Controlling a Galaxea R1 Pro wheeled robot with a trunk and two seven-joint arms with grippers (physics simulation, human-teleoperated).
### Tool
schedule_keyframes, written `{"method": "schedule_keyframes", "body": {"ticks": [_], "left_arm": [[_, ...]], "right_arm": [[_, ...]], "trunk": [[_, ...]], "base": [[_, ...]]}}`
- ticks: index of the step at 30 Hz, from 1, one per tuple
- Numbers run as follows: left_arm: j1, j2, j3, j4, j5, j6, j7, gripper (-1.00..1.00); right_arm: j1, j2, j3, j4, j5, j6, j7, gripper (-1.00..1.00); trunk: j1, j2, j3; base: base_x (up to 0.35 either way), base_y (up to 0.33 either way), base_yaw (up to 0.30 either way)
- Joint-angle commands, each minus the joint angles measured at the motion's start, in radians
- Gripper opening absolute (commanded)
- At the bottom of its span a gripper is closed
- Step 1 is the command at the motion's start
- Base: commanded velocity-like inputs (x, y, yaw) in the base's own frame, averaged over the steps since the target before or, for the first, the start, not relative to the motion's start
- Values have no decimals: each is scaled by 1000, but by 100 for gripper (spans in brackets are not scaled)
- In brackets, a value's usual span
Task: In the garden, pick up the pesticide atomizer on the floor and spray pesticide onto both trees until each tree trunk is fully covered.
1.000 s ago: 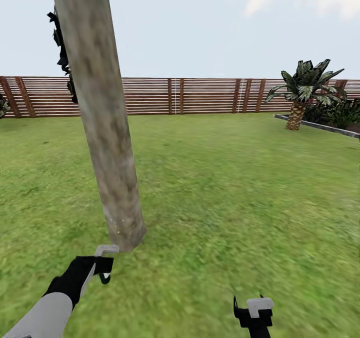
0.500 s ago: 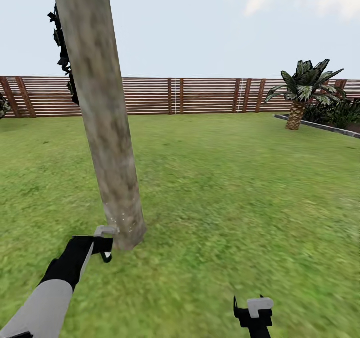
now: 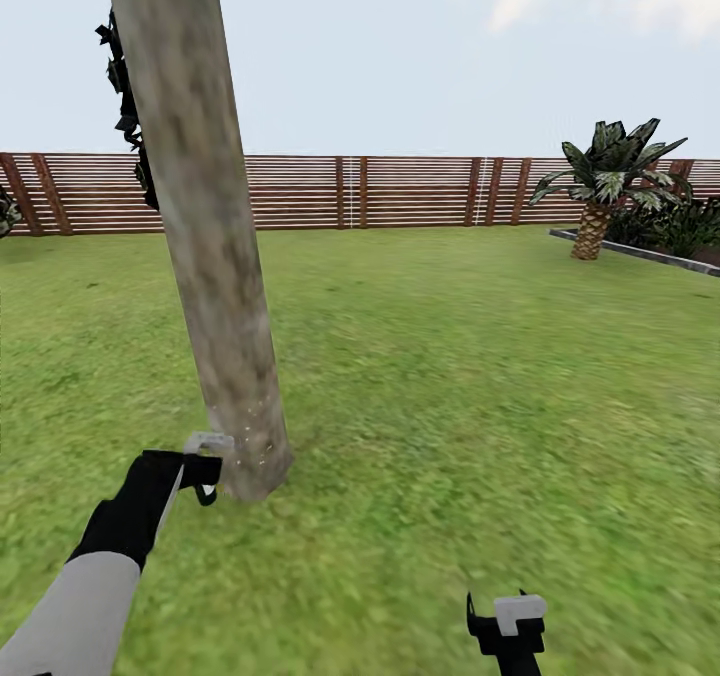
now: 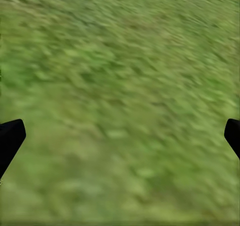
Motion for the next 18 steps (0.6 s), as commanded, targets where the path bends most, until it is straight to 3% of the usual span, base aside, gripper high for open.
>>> {"method": "schedule_keyframes", "body": {"ticks": [1, 3, 6, 7, 11, 14, 16, 18], "left_arm": [[-1, -7, 1, -2, -12, 2, -10, -100], [-2, -42, -7, -15, -14, 3, -10, -100], [-2, -69, -35, -47, -14, 8, -10, -100], [-3, -74, -51, -77, -15, 38, -10, -100], [-12, -53, -54, -136, -15, 87, -10, -100], [-26, 6, -51, -146, -10, 113, -18, -100], [-27, 10, -56, -152, -10, 156, -33, -100], [-28, -13, -61, -188, -10, 187, -43, -100]], "right_arm": [[-1, 0, 0, 1, 10, 0, -10, 100], [-1, 0, 0, 1, 10, 0, -10, 100], [-1, -1, 0, 1, 10, 0, -10, 100], [-1, -1, 0, 1, 10, 0, -10, 100], [-1, -1, 0, 1, 10, 0, -10, 100], [-1, -1, 1, 1, 10, 0, -10, 100], [-1, -1, 0, 1, 10, 0, -10, 100], [-1, -1, 0, 1, 10, 0, -10, 100]], "trunk": [[0, 0, -1], [0, 0, -1], [0, 0, -1], [0, 0, -1], [0, 0, -1], [0, 0, -1], [0, 0, -1], [0, 0, -1]], "base": [[-145, 0, 0], [-255, 0, 0], [-135, 0, 0], [-22, 0, 0], [-6, 0, 0], [0, 0, 0], [0, 0, 0], [0, 0, 0]]}}
